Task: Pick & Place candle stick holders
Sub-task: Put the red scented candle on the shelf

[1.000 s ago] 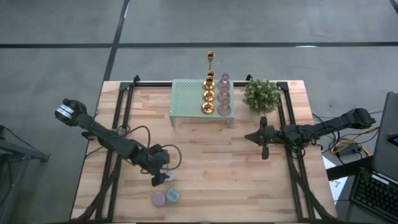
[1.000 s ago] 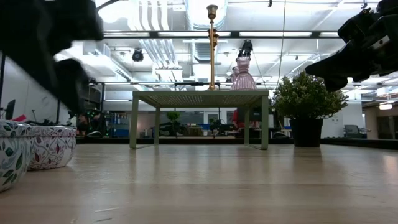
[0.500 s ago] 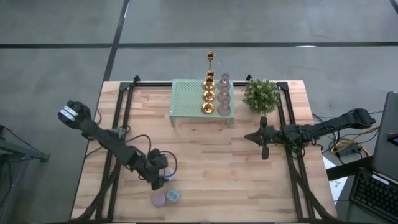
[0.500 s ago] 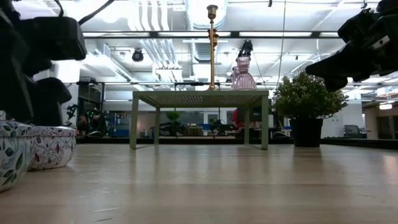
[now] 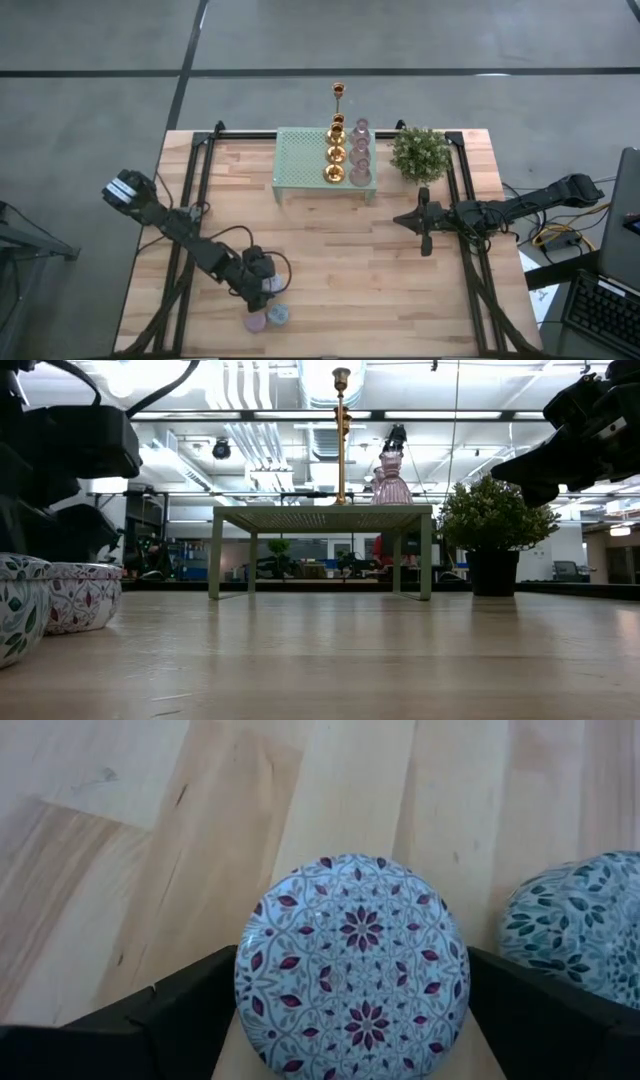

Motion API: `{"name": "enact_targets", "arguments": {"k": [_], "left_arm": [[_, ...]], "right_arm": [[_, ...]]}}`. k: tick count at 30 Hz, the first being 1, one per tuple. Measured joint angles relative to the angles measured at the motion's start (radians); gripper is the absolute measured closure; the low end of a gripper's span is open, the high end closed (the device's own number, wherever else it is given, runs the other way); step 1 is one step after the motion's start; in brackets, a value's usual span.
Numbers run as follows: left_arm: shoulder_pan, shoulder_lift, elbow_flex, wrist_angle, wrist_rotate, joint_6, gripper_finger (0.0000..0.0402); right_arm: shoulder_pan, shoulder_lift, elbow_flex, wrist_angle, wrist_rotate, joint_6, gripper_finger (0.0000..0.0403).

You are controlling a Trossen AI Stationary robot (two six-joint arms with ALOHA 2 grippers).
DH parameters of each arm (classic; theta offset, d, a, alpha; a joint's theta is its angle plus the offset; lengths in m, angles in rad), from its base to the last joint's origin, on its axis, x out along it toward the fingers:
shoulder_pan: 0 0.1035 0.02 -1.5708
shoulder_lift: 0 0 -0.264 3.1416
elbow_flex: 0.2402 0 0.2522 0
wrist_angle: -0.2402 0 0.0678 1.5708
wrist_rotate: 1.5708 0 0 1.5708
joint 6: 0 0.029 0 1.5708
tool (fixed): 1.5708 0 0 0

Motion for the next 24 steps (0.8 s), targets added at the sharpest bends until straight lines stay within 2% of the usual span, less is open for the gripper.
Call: {"name": "enact_targets", "arguments": {"k": [4, 12, 20, 24], "left_arm": [[0.000, -0.002, 0.006, 0.000, 0.000, 0.002, 0.0039], [0.000, -0.003, 0.009, 0.000, -0.016, 0.010, 0.0094], [0.006, -0.003, 0.009, 0.001, -0.088, 0.043, 0.0075], [0.020, -0.007, 0.019, 0.002, -0.095, 0.077, 0.0084]], "right_arm": [[0.000, 0.000, 0.000, 0.000, 0.000, 0.000, 0.0394], [0.000, 0.000, 0.000, 0.000, 0.000, 0.000, 0.0394], [0.000, 0.000, 0.000, 0.000, 0.000, 0.000, 0.0394], [0.000, 0.000, 0.000, 0.000, 0.000, 0.000, 0.0394]]}}
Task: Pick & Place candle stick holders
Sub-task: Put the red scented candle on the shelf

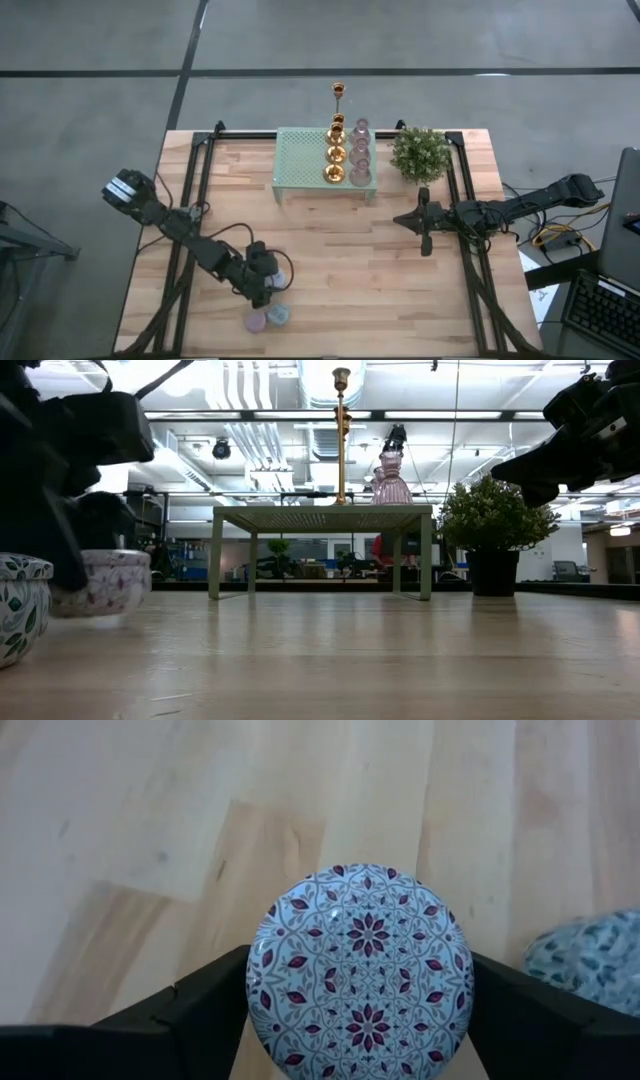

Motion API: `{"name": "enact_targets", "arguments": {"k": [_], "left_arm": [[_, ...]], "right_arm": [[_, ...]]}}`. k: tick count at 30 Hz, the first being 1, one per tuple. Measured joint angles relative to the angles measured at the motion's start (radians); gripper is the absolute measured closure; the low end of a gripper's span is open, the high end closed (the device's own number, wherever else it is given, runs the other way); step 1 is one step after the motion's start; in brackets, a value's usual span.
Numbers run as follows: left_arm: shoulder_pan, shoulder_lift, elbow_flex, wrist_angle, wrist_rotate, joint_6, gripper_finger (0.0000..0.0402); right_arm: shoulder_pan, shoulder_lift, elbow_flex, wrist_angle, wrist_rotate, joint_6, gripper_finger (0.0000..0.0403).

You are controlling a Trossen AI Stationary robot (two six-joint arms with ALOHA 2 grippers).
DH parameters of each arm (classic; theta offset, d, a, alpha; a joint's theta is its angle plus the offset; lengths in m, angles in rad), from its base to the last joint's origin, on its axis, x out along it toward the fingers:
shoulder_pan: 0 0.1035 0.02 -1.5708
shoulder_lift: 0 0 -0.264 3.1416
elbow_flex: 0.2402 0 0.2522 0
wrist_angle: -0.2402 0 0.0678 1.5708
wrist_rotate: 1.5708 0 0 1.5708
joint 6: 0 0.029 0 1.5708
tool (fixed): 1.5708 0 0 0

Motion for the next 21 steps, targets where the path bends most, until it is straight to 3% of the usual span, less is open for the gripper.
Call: {"name": "enact_targets", "arguments": {"k": [9, 15, 21], "left_arm": [[0.112, -0.072, 0.054, -0.047, 0.000, 0.091, 0.0083], [0.268, -0.132, 0.133, -0.122, 0.007, 0.192, 0.0088], [0.444, -0.153, 0.298, -0.289, 0.045, 0.240, 0.0085]], "right_arm": [[0.000, 0.000, 0.000, 0.000, 0.000, 0.000, 0.0394], [0.000, 0.000, 0.000, 0.000, 0.000, 0.000, 0.0394], [0.000, 0.000, 0.000, 0.000, 0.000, 0.000, 0.0394]]}}
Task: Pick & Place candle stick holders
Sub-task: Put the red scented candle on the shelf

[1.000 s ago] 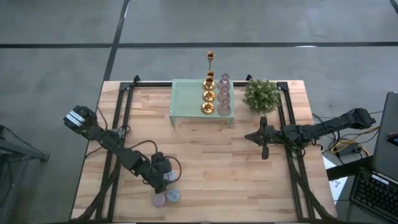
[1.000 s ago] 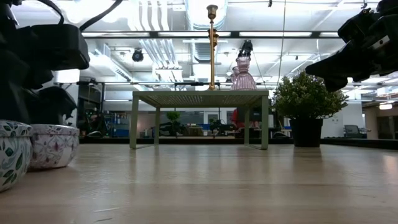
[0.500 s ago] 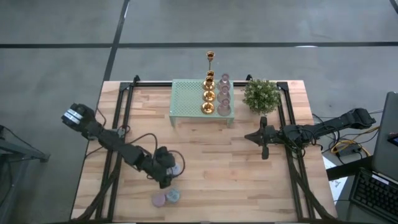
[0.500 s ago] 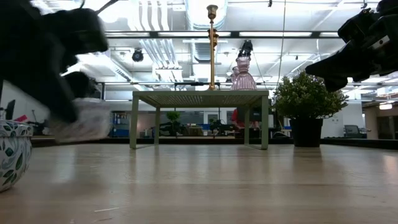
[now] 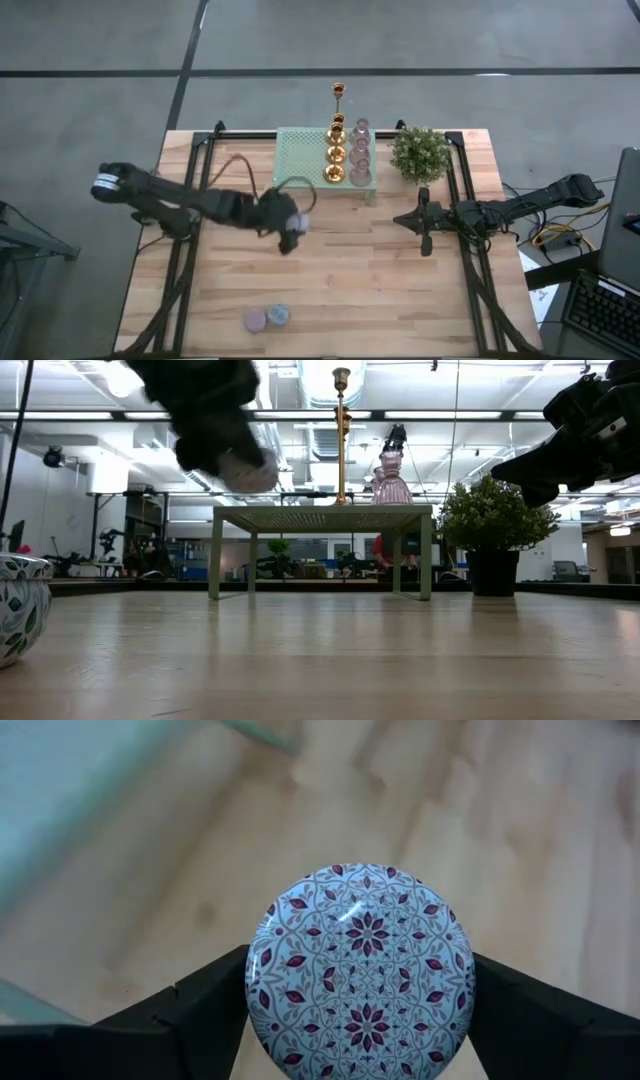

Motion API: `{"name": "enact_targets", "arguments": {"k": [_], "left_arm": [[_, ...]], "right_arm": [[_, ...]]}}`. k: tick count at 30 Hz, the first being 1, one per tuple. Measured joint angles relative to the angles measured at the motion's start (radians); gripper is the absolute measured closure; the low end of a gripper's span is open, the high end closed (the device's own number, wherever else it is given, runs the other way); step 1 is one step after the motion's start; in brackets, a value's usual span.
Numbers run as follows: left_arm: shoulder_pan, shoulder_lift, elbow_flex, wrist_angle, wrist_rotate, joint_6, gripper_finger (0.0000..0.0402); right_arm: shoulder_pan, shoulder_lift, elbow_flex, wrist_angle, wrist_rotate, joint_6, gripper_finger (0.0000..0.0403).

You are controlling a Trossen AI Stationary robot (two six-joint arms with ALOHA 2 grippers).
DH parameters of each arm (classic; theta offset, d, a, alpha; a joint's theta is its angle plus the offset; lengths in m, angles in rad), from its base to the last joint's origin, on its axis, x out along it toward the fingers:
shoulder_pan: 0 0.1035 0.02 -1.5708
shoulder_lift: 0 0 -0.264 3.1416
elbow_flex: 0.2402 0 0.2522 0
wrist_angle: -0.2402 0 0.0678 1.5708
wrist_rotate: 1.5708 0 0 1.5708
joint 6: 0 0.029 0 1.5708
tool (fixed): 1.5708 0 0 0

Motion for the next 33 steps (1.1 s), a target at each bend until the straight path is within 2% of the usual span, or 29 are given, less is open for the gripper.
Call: {"name": "enact_targets", "arguments": {"k": [4, 7, 12, 17, 23, 33], "left_arm": [[0.095, 0.001, 0.128, -0.119, -0.011, 0.057, 0.0085], [0.161, 0.001, 0.202, -0.198, -0.057, 0.078, 0.0085], [0.301, 0.001, 0.280, -0.222, -0.078, 0.116, 0.0085], [0.447, 0.001, 0.304, -0.235, -0.064, 0.117, 0.0084], [0.614, 0.018, 0.295, -0.203, 0.021, 0.116, 0.0084], [0.701, 0.123, 0.314, -0.112, 0.099, 0.147, 0.0084]], "right_arm": [[0.000, 0.000, 0.000, 0.000, 0.000, 0.000, 0.0394], [0.000, 0.000, 0.000, 0.000, 0.000, 0.000, 0.0394], [0.000, 0.000, 0.000, 0.000, 0.000, 0.000, 0.0394], [0.000, 0.000, 0.000, 0.000, 0.000, 0.000, 0.0394], [0.000, 0.000, 0.000, 0.000, 0.000, 0.000, 0.0394], [0.000, 0.000, 0.000, 0.000, 0.000, 0.000, 0.0394]]}}
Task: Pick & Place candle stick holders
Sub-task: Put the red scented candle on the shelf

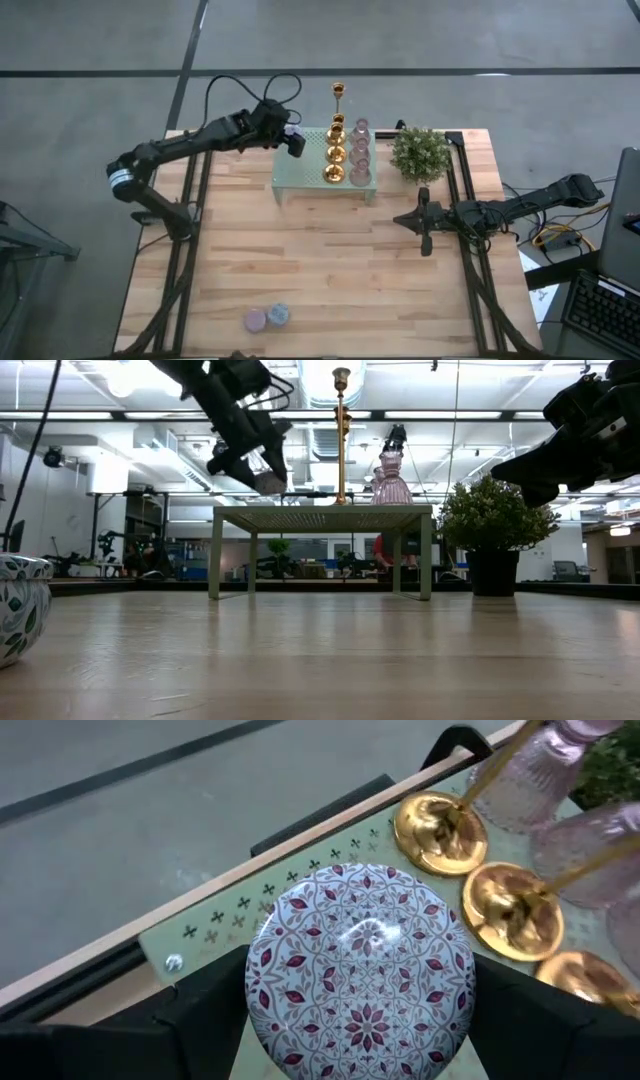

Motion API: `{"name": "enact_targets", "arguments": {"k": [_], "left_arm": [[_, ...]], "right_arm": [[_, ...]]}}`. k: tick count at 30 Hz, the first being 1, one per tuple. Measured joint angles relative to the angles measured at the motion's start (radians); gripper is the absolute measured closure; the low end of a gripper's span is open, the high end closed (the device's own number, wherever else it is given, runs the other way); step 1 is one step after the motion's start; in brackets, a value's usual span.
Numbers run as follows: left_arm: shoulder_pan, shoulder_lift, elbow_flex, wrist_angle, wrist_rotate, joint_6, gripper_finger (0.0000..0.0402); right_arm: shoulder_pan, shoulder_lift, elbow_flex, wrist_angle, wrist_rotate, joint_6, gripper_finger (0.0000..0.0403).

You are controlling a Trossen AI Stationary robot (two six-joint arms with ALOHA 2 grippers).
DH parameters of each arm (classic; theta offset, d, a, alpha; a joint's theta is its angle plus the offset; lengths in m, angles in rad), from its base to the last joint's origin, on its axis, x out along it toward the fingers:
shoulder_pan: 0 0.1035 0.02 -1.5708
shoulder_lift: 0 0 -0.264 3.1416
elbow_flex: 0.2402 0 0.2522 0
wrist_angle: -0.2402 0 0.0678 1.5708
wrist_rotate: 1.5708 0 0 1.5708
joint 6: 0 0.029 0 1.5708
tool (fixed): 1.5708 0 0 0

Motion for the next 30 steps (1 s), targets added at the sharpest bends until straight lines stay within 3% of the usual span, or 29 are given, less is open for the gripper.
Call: {"name": "enact_targets", "arguments": {"k": [20, 30], "left_arm": [[0.070, 0.213, 0.124, -0.006, 0.070, -0.007, 0.0083], [0.071, 0.235, 0.130, -0.004, 0.104, 0.019, 0.0083]], "right_arm": [[0.000, 0.000, 0.000, 0.000, 0.000, 0.000, 0.0394], [0.000, 0.000, 0.000, 0.000, 0.000, 0.000, 0.0394]]}}
